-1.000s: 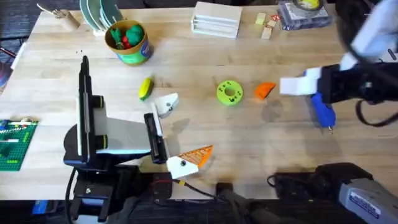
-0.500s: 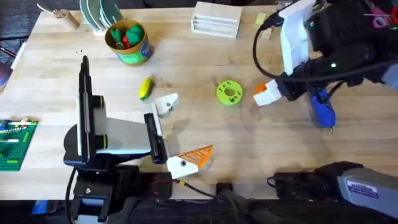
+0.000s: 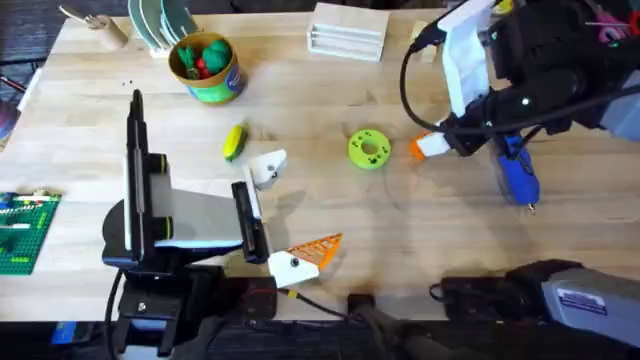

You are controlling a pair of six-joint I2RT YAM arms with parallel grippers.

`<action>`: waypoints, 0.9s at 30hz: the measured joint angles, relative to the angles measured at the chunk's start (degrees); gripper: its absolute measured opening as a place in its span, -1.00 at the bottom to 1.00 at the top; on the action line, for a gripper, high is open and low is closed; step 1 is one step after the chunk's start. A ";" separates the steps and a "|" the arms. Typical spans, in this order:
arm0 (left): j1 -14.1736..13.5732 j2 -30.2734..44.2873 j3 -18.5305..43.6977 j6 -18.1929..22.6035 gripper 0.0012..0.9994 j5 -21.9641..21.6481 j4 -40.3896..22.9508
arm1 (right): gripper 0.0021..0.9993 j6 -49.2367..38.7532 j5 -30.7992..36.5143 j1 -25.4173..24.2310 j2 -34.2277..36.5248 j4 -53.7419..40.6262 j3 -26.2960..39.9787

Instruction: Pick up the gripper from the table and insert it into the empty holder that is missing its gripper. Then pick up a screw, insert it into the mounting hole, and use the screwdriver to tighten it. Finally, clean up the table by picking up the vegetable and placing it into the bucket.

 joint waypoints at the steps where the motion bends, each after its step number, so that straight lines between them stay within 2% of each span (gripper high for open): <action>1: -0.01 -0.01 0.00 0.00 0.99 0.00 0.00 | -0.30 -0.09 -0.01 0.00 0.00 -0.01 0.00; 2: -0.01 -0.02 0.00 0.02 0.99 0.00 0.00 | -0.42 -0.13 -0.02 0.00 0.02 0.01 0.00; 4: -0.01 -0.01 0.00 0.00 0.99 0.08 0.00 | -0.82 -0.33 0.15 0.00 0.01 0.01 0.00; 5: -0.01 -0.02 0.00 0.00 0.99 0.13 0.00 | -0.95 -0.31 0.28 0.00 0.00 0.07 0.02; 6: -0.01 0.00 0.00 0.00 0.99 0.13 0.00 | -0.98 -0.34 0.40 -0.02 0.02 0.09 0.04; 13: 0.00 -0.01 0.00 0.00 0.99 0.14 0.00 | -0.97 -0.34 0.40 0.00 -2.12 -2.53 0.11; 17: -0.01 -0.01 0.00 0.00 0.99 0.13 0.00 | -0.98 1.49 0.40 0.00 -7.36 -5.34 0.99; 20: 0.01 -0.02 0.00 0.00 0.99 0.13 0.00 | -0.98 6.48 -0.81 -0.02 -12.55 -6.42 2.00; 23: 0.01 -0.01 0.00 0.00 0.99 0.14 0.00 | -0.98 12.66 -6.81 0.00 -17.55 -7.21 2.21; 27: -0.01 0.00 0.00 0.00 0.99 0.13 0.00 | -0.98 20.82 -20.09 0.00 -20.28 -2.68 0.78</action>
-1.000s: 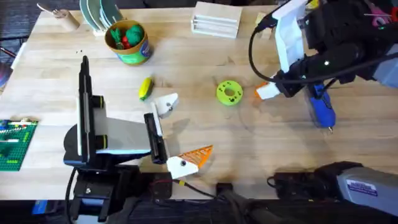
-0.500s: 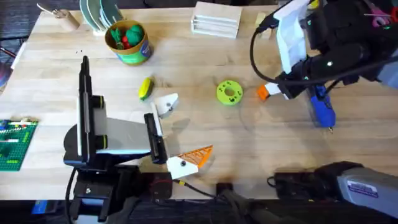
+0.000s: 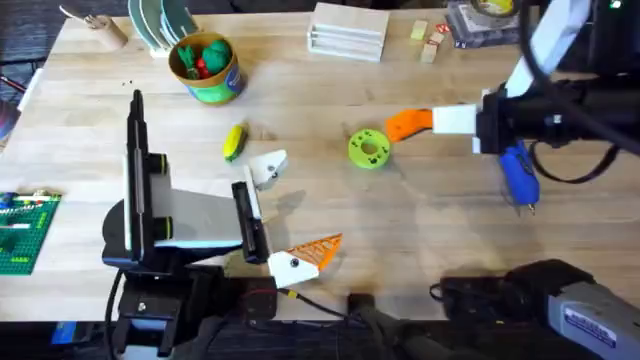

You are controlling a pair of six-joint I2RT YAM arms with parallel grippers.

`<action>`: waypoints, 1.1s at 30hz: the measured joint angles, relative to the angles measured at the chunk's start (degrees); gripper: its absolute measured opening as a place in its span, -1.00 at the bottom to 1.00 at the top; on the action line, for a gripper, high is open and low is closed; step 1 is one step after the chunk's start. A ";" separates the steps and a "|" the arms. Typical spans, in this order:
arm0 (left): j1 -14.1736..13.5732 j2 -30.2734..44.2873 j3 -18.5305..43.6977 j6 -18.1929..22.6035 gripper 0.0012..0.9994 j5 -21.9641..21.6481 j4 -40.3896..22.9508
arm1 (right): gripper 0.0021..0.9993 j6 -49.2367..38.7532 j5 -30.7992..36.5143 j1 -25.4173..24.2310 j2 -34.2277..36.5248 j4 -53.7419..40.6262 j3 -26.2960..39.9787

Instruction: Pick up the gripper from the table and insert it into the empty holder that is missing its gripper. Then pick up a screw, insert it into the mounting hole, and use the screwdriver to tighten it. Finally, clean up the table by picking up the vegetable and placing it into the bucket.

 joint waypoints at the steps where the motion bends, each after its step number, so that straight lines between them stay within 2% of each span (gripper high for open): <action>1: 0.02 0.00 0.00 0.00 0.99 0.02 0.00 | -0.98 2.41 -4.23 0.00 -0.01 2.58 -1.15; 5: 0.00 -0.02 0.00 0.00 0.99 0.00 0.00 | -0.98 14.13 -17.68 0.80 1.05 11.74 -7.46; 10: 0.00 -0.01 0.00 -0.02 0.99 0.00 0.00 | -0.98 27.27 -24.36 4.25 1.97 21.57 -13.14; 19: 0.00 -0.02 0.00 -7.03 0.99 -3.11 -0.02 | -0.98 43.02 -23.95 13.13 4.58 34.10 -14.07; 24: 0.00 -0.02 0.00 -8.24 0.99 -3.91 -0.02 | -0.98 49.40 -24.31 15.12 9.67 42.87 -14.09; 25: 0.00 -0.02 0.00 -8.50 0.99 -3.93 -0.02 | -0.98 52.66 -25.07 16.27 12.98 47.66 -14.09; 33: 0.25 -0.01 -0.07 -9.60 0.99 -7.44 -0.63 | -0.99 57.56 -25.69 17.57 17.28 52.60 -14.09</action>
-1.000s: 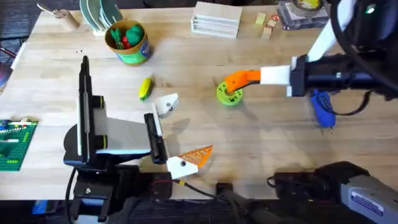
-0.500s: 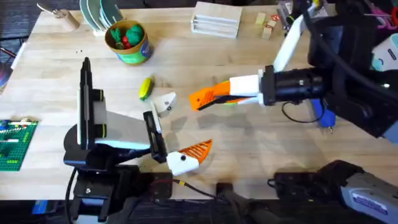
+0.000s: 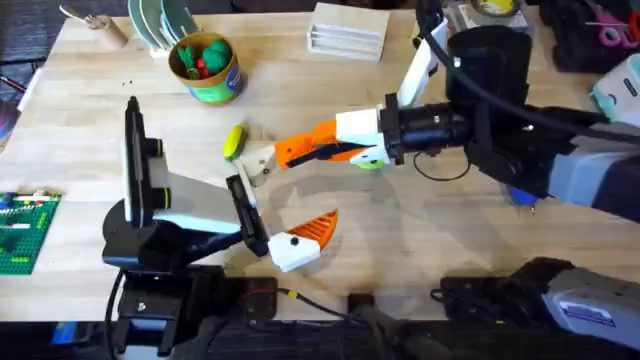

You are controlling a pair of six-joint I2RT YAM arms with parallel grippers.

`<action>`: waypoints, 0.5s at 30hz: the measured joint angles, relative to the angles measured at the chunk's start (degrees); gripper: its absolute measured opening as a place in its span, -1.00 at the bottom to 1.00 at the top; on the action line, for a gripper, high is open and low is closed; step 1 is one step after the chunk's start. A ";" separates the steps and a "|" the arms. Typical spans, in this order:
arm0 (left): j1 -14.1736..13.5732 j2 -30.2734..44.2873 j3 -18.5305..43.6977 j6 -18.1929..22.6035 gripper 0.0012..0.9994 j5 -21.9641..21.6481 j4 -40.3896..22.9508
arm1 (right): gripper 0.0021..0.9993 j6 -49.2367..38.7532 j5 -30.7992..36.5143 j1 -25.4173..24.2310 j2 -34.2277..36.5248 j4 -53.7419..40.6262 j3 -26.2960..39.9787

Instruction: Pick up the gripper from the table and insert it into the empty holder that is missing its gripper. Then pick up a screw, insert it into the mounting hole, and use the screwdriver to tighten it. Finally, clean up the table by picking up the vegetable and placing it into the bucket.

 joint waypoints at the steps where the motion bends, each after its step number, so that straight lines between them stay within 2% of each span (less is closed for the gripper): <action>1: 0.05 0.01 0.00 -0.06 0.99 -0.12 0.00 | -0.99 0.36 -0.04 0.05 0.01 0.01 0.00; 15: 0.28 0.01 0.00 -0.17 0.99 -1.35 0.02 | -0.99 2.78 0.26 1.56 0.00 0.14 0.00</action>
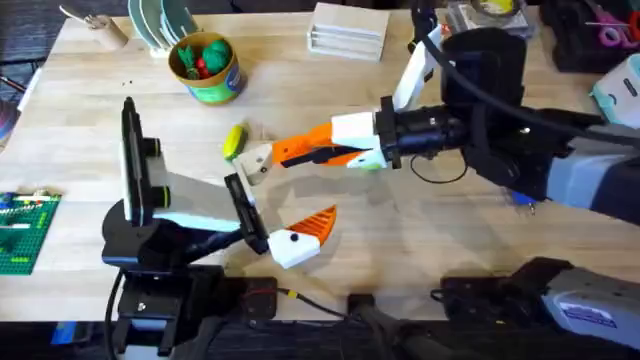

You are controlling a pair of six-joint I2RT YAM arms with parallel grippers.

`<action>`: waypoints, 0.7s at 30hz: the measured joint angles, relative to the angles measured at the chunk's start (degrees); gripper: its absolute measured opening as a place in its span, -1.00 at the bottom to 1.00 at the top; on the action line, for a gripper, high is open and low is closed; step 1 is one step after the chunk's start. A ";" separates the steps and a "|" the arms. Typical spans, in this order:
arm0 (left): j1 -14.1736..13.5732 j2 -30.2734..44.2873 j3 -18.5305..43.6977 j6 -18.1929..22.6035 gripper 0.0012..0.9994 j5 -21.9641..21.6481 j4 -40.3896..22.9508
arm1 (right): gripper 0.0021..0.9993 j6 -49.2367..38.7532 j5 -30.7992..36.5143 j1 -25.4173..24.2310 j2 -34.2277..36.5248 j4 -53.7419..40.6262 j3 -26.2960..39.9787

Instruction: Pick up the gripper from the table and insert it into the empty holder that is missing its gripper. Then pick up a screw, insert it into the mounting hole, and use the screwdriver to tighten it. Finally, clean up the table by picking up the vegetable and placing it into the bucket.

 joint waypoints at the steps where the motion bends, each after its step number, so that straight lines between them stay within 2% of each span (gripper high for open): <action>1: 0.00 -0.01 0.00 0.00 0.99 -0.16 -0.02 | -0.99 0.00 0.04 0.15 0.00 0.00 0.00; 6: -0.07 -0.02 0.00 0.02 0.99 0.18 0.09 | -0.99 0.11 -0.83 1.83 0.04 -0.11 -0.02; 16: -0.07 0.00 0.00 0.00 0.99 -0.09 0.04 | -0.99 -0.02 -0.08 2.18 0.07 0.22 -0.02; 21: 0.43 -0.01 -0.02 0.01 0.99 -2.62 0.00 | -0.99 0.25 1.26 3.45 2.69 5.57 -0.02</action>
